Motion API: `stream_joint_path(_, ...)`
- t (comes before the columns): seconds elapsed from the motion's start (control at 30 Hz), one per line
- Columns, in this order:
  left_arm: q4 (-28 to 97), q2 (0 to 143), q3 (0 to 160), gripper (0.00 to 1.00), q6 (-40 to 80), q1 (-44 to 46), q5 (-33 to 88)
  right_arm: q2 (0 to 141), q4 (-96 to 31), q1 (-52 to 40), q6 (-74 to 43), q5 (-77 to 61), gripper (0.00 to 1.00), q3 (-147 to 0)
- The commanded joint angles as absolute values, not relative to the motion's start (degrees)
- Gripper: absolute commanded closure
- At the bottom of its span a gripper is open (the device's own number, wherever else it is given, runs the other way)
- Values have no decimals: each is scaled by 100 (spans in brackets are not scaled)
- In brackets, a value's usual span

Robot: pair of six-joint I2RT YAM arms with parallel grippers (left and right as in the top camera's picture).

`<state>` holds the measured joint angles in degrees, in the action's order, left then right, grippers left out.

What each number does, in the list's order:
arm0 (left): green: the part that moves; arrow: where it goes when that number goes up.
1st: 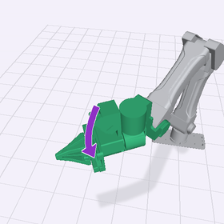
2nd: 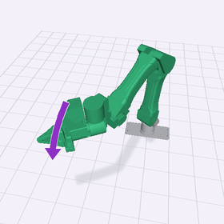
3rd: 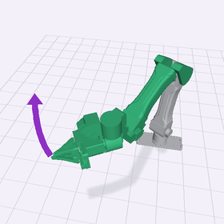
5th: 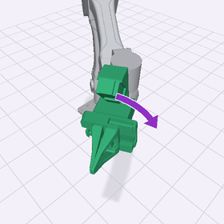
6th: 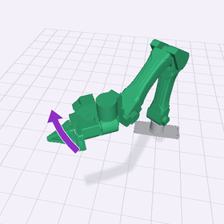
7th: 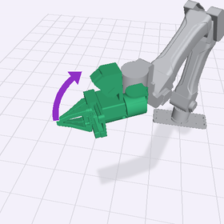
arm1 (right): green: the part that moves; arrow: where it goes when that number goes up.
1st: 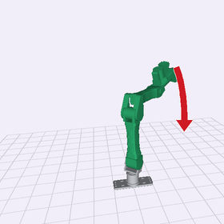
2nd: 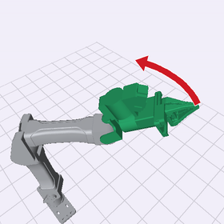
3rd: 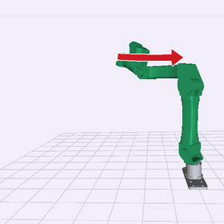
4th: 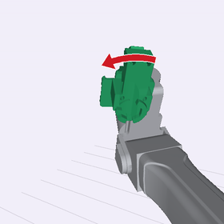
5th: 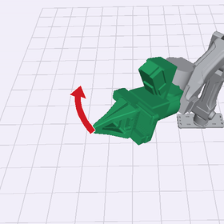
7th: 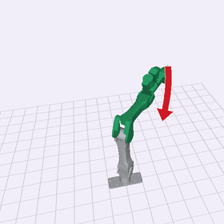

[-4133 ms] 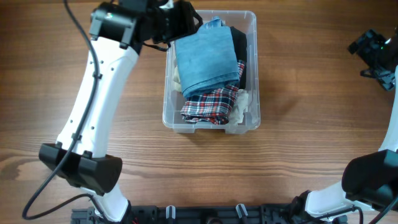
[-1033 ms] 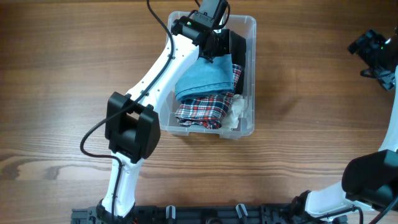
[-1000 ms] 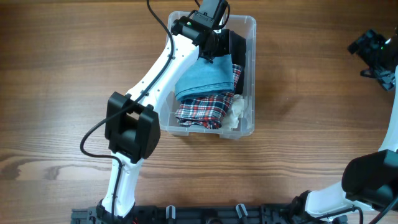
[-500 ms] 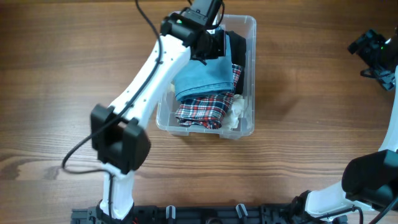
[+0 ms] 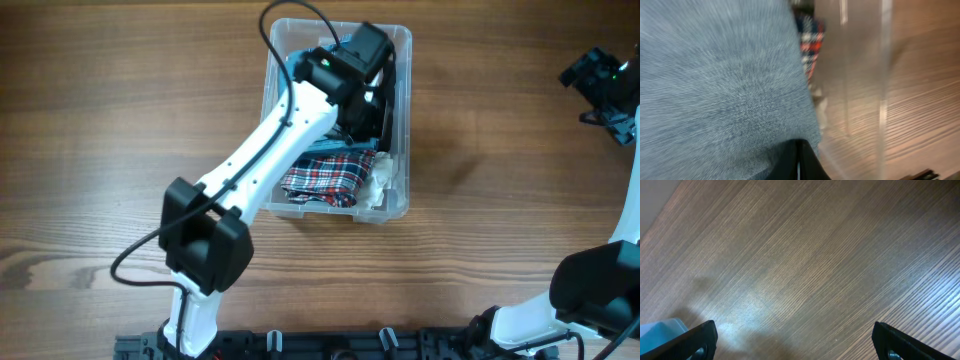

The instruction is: Pack container

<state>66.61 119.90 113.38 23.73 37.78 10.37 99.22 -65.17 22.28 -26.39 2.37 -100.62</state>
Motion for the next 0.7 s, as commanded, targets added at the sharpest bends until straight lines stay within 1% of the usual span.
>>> stream_joint_path(0.0,6635,12162,10975,96,2486,3776,1083,9963,-6495,2220,-2714,183,0,-10038)
stream_joint_path(0.23,6587,12095,10906,96,2438,3756,816,9963,-6495,2220,-2714,185,0,-10038)
stream_joint_path(0.37,6713,11738,11115,96,2421,3730,735,9963,-6495,2220,-2714,183,0,-10038)
stream_joint_path(0.43,6724,11454,11155,94,2425,3710,740,9963,-6495,2220,-2714,183,0,-10038)
stream_joint_path(0.5,6757,11120,11155,73,2423,3710,738,9963,-6495,2220,-2714,185,0,-10038)
stream_joint_path(0.6,6871,10711,11155,53,2421,3712,738,9963,-6493,2220,-2714,185,0,-10038)
stream_joint_path(0.63,6908,10600,11155,41,2421,3710,735,9966,-6495,2220,-2714,185,0,-10038)
stream_joint_path(0.67,6936,10506,11155,21,2418,3710,735,9963,-6495,2220,-2714,183,0,-10038)
